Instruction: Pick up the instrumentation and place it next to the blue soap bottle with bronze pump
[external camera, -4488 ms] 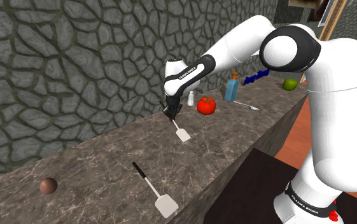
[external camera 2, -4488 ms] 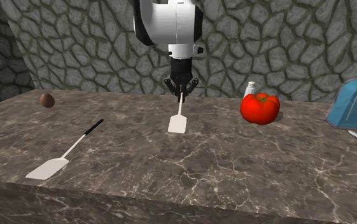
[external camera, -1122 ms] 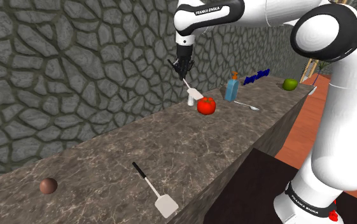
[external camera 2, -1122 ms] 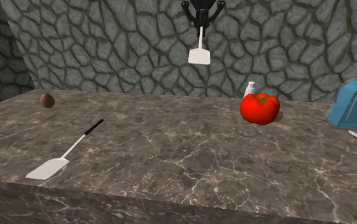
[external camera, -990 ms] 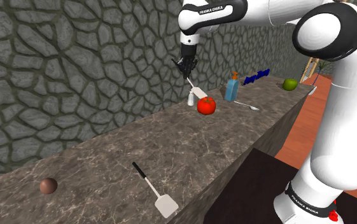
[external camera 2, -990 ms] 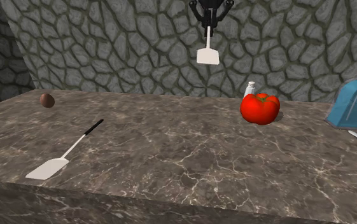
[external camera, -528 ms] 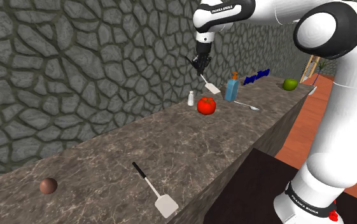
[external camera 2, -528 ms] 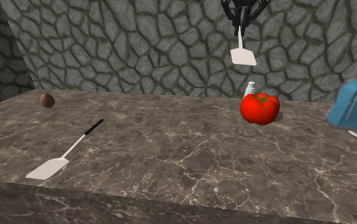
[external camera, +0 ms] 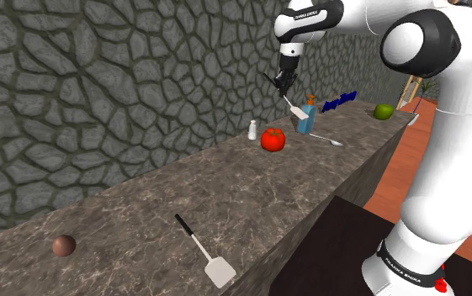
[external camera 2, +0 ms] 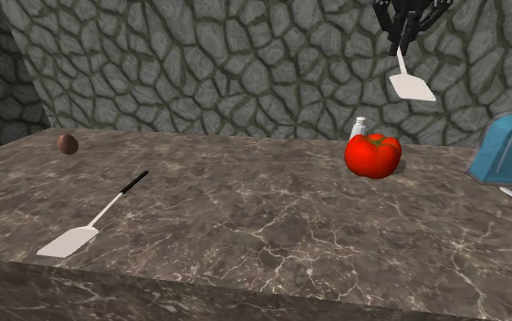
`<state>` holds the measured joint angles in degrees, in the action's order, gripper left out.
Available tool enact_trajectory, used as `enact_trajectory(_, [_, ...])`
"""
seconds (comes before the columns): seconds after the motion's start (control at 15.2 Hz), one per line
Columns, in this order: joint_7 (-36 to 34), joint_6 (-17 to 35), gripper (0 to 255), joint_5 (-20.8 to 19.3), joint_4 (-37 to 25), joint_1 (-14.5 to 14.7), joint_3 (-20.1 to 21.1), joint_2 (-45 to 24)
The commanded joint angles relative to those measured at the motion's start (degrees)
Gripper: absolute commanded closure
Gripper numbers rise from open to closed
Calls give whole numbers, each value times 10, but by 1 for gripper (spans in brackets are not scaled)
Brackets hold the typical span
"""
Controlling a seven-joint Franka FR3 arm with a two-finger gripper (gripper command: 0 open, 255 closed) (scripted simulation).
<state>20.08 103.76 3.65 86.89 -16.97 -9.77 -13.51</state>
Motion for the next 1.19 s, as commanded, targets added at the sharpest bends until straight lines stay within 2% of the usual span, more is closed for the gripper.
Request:
enact_trajectory(0.0, [27, -6, 255, 5, -9, -17, -9, -4])
enact_trajectory(0.46, [115, -34, 255, 29, -88, -81, -36, -61])
enact_trajectory(0.86, [183, -77, 255, 55, -203, -146, -51, -138])
enact_trajectory(1.12, [185, -42, 255, 54, -162, -142, -51, -132])
